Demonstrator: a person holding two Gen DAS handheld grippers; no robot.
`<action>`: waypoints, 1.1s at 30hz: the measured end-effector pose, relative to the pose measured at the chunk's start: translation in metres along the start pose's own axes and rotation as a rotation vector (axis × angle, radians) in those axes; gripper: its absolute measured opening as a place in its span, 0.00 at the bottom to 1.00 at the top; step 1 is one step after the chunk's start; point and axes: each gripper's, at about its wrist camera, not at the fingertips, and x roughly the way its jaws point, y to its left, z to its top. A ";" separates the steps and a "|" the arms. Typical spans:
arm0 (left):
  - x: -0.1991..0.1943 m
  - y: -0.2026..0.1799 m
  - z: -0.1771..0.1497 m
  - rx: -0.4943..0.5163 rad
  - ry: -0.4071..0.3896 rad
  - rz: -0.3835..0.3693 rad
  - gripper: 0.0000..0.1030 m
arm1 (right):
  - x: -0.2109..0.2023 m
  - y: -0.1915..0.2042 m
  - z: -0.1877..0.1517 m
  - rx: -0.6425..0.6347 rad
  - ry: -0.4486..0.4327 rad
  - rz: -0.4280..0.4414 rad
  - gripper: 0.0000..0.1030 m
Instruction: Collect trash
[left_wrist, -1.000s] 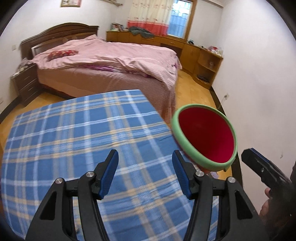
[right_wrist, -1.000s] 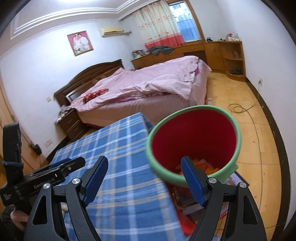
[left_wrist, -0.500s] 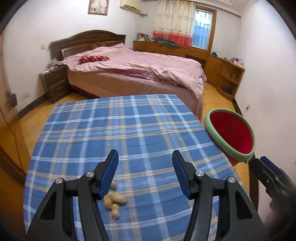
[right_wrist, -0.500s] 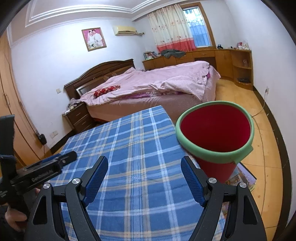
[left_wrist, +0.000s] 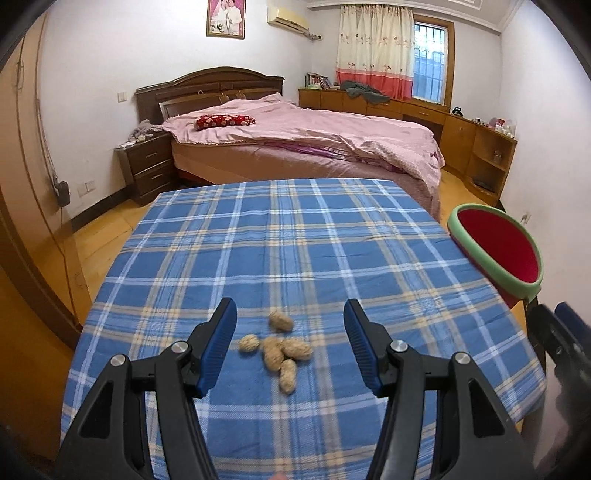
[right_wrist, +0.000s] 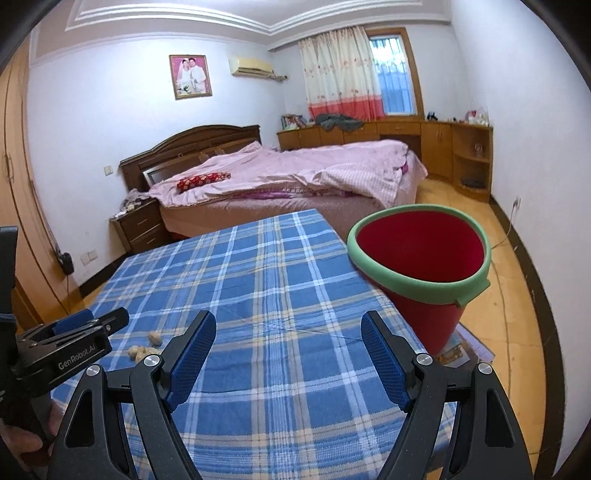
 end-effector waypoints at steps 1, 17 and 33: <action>0.000 0.001 -0.002 -0.001 -0.001 0.001 0.58 | 0.000 0.001 -0.001 -0.003 -0.002 0.001 0.79; -0.001 0.007 -0.010 -0.028 -0.018 0.022 0.58 | 0.012 0.007 -0.016 -0.029 0.015 -0.023 0.79; -0.002 0.000 -0.013 -0.011 -0.029 0.034 0.59 | 0.015 0.006 -0.020 -0.020 0.024 -0.018 0.79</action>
